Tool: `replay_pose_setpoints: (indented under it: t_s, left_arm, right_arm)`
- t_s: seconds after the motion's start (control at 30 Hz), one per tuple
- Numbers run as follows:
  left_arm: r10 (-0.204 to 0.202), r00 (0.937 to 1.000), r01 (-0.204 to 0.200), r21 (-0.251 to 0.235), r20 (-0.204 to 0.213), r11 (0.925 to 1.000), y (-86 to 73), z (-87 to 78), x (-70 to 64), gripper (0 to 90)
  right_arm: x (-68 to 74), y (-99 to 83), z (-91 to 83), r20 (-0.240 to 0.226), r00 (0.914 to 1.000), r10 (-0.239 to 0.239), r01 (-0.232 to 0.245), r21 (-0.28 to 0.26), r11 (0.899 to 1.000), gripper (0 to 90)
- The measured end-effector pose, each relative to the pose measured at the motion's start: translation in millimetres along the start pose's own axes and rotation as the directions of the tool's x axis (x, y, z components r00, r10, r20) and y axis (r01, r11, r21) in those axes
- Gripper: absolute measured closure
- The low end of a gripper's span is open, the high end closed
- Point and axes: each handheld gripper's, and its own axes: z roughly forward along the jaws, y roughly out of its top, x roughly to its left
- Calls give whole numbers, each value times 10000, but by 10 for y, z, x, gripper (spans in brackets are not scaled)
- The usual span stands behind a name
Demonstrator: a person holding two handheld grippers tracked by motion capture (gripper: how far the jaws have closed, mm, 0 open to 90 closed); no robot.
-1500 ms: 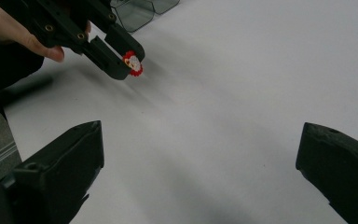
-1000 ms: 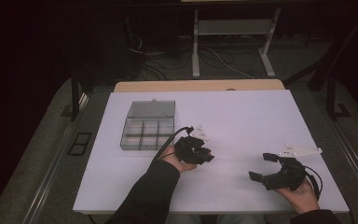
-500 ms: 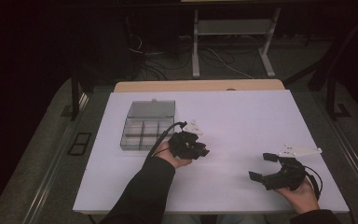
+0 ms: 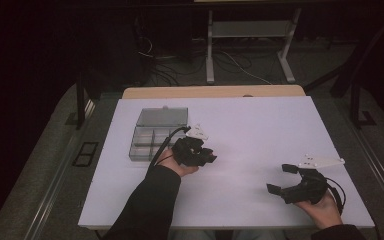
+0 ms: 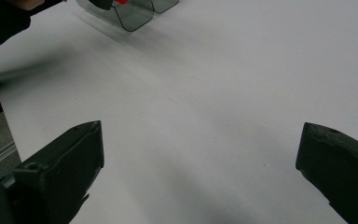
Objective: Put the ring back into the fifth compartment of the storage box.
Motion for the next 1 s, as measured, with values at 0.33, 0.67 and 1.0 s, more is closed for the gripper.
replay_pose_setpoints:
  t_s: [0.33, 0.67, 1.0]
  left_arm:
    - [-144, 9991, 143, -21, -390, 9999, -38, -136, 107, 706]
    - [-260, 9968, 255, -71, -762, 9996, -70, -298, 228, 706]
    - [-466, 9938, 443, -256, -1011, 9987, -127, -426, 321, 706]
  right_arm:
    - [-3, -1, 1, 22, 10000, 15, -15, -6, 10000, 3]
    - [5, 0, 3, 6, 10000, 88, -88, 44, 10000, 3]
    - [1, -1, 2, 28, 10000, 67, -67, 17, 10000, 3]
